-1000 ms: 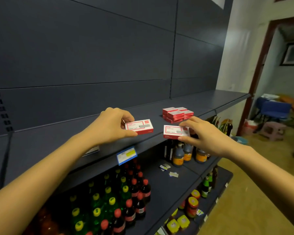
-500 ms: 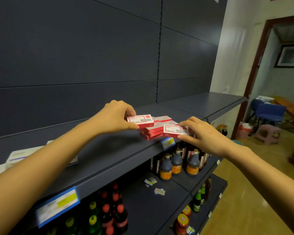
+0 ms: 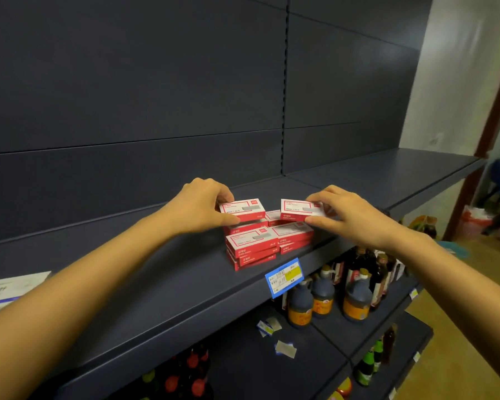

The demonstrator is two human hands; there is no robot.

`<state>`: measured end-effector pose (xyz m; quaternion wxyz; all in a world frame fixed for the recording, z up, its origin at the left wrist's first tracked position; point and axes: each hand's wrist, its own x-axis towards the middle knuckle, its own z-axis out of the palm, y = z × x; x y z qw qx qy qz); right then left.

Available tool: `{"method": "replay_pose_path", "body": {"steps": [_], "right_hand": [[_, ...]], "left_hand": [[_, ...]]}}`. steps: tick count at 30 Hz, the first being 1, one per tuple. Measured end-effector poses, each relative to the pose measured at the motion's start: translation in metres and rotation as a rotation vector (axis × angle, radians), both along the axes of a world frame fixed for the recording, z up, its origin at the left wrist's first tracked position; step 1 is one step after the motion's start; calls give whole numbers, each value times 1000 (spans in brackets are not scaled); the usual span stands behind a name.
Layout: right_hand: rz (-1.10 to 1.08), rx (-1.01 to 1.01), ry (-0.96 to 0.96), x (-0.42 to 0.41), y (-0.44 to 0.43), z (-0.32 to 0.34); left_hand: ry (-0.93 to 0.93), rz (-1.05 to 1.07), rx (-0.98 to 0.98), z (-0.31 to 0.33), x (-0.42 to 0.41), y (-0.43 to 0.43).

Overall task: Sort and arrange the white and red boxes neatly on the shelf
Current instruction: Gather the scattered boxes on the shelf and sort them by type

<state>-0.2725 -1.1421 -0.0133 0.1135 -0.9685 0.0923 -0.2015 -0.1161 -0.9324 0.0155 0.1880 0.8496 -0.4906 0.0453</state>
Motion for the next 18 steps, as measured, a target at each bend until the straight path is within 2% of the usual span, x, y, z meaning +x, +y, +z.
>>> {"method": "replay_pose_path", "body": {"steps": [11, 15, 18], "right_hand": [[269, 28, 142, 61, -49, -1], [351, -79, 272, 73, -56, 1], [422, -128, 238, 80, -52, 13]], "left_hand": [[101, 171, -5, -11, -4, -12], [10, 318, -46, -8, -15, -8], [-119, 446, -55, -5, -25, 4]]}}
